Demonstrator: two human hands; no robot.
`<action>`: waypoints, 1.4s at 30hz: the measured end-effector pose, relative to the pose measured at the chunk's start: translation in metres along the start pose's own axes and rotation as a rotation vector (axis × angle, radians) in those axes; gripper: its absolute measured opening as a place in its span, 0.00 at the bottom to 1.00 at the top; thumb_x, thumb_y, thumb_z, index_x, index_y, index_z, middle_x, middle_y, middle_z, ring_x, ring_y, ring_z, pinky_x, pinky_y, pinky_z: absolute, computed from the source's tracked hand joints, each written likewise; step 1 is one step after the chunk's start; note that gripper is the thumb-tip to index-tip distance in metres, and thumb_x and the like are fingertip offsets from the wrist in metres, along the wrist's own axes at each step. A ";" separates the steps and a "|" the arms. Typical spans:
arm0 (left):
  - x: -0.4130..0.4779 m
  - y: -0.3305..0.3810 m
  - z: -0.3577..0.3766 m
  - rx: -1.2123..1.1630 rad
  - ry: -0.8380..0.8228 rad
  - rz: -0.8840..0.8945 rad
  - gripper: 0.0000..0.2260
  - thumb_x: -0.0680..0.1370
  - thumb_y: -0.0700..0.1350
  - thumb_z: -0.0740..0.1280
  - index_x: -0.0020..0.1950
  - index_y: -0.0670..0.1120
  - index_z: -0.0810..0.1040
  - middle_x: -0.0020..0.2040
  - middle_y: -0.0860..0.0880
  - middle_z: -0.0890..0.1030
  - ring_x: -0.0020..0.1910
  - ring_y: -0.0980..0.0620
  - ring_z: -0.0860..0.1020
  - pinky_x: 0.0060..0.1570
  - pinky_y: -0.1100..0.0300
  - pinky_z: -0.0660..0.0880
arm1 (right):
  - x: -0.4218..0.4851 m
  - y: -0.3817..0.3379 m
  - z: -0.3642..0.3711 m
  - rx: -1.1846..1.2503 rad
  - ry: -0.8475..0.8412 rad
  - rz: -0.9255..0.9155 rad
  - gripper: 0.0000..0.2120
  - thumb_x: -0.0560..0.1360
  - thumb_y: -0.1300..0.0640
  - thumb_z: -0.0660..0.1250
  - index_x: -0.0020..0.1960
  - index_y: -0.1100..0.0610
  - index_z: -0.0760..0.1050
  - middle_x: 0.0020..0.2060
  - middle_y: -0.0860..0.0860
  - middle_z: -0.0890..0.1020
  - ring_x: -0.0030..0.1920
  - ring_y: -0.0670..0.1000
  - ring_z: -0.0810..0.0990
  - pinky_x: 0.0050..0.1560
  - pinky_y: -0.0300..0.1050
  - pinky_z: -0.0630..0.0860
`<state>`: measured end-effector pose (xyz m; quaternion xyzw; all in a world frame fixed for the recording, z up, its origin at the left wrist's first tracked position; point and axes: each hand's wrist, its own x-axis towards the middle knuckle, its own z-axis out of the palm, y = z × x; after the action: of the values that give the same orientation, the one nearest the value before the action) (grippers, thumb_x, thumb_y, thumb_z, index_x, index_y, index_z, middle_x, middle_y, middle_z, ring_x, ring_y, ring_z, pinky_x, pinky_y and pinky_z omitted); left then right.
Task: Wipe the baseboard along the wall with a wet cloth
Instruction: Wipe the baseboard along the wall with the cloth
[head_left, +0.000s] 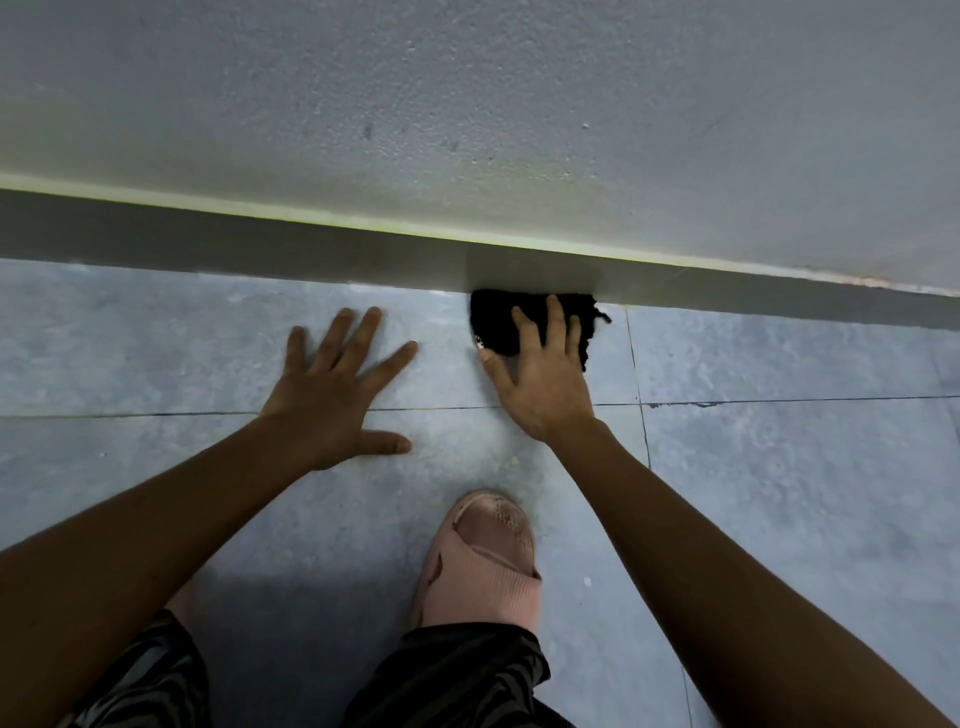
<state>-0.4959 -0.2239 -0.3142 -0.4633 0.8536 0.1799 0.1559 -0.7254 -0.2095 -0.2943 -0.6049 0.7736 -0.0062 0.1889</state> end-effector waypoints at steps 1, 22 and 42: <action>0.000 0.000 0.000 -0.003 0.004 -0.002 0.45 0.68 0.75 0.52 0.69 0.58 0.26 0.75 0.44 0.29 0.74 0.41 0.31 0.71 0.35 0.40 | 0.004 0.005 -0.003 0.048 0.026 0.053 0.33 0.77 0.38 0.55 0.76 0.54 0.56 0.77 0.59 0.47 0.75 0.64 0.43 0.74 0.60 0.48; -0.013 0.003 0.010 -0.027 0.057 -0.216 0.51 0.60 0.79 0.44 0.72 0.54 0.26 0.75 0.43 0.28 0.74 0.37 0.32 0.70 0.36 0.38 | 0.010 0.026 -0.006 0.113 -0.030 0.064 0.32 0.74 0.37 0.61 0.74 0.47 0.58 0.77 0.56 0.42 0.76 0.62 0.42 0.73 0.60 0.52; -0.022 -0.004 0.012 0.012 0.001 -0.219 0.50 0.62 0.79 0.43 0.72 0.53 0.25 0.74 0.44 0.27 0.74 0.37 0.32 0.70 0.32 0.43 | 0.026 -0.028 -0.001 0.331 -0.010 0.452 0.51 0.72 0.34 0.62 0.77 0.61 0.38 0.76 0.61 0.39 0.76 0.60 0.38 0.75 0.55 0.43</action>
<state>-0.4800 -0.2036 -0.3161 -0.5529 0.7990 0.1564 0.1770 -0.7046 -0.2419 -0.2946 -0.3780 0.8763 -0.0875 0.2855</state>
